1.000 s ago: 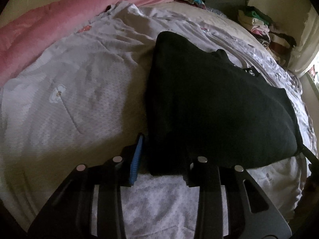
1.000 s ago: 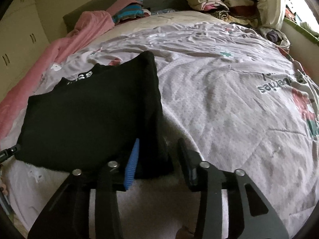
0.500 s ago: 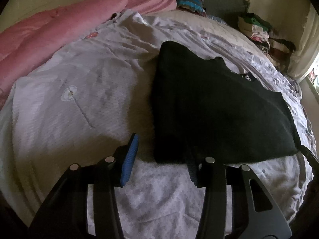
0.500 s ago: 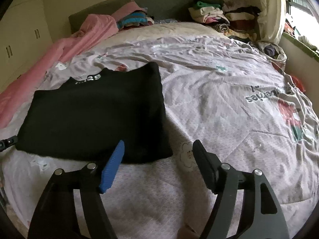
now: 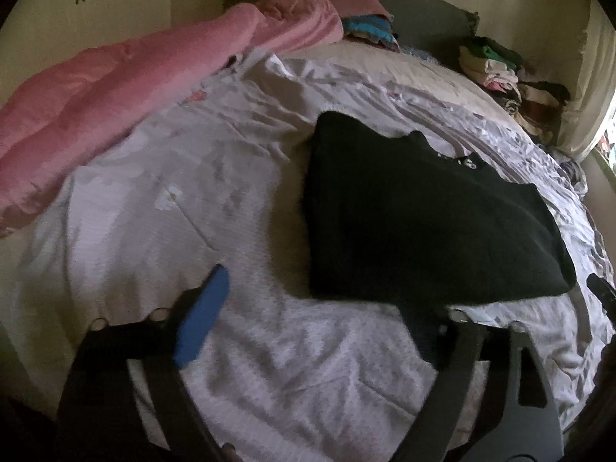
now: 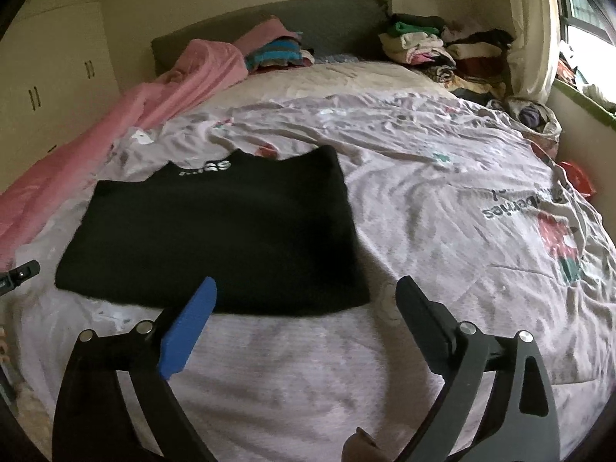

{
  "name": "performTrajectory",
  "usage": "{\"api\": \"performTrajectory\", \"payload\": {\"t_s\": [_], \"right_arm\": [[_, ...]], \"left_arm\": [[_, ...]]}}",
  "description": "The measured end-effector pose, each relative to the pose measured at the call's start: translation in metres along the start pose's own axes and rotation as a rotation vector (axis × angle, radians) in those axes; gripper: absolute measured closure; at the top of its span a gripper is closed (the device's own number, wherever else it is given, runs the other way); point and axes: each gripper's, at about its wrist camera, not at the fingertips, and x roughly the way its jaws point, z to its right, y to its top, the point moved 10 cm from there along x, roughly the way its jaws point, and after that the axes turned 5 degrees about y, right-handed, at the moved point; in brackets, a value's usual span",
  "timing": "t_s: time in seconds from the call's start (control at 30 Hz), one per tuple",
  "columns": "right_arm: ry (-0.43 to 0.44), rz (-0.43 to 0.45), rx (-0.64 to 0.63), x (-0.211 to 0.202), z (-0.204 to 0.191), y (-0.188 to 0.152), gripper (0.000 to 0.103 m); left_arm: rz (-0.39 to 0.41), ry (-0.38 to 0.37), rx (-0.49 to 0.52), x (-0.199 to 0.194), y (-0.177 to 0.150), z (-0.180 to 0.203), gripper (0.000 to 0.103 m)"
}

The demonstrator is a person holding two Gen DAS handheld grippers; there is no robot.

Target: Fold small clothes

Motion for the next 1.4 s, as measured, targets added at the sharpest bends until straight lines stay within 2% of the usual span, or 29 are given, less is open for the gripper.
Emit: {"api": "performTrajectory", "payload": {"t_s": [0.13,0.7,1.17,1.4], "right_arm": [[0.028,0.014,-0.018,-0.006,-0.018,0.005,0.007],[0.129,0.028,-0.171,-0.014,-0.111,0.01,0.007],[0.183,0.028,-0.275,-0.011,-0.171,0.011,0.006],[0.212,0.027,-0.338,-0.006,-0.205,0.008,0.005]], "left_arm": [[0.015,0.024,-0.003,-0.009,0.0,-0.006,0.01],[0.058,0.105,-0.032,-0.03,0.003,-0.04,0.01],[0.094,0.183,-0.063,-0.034,0.008,-0.077,0.01],[0.091,0.195,-0.083,-0.032,0.01,-0.092,0.01]]}}
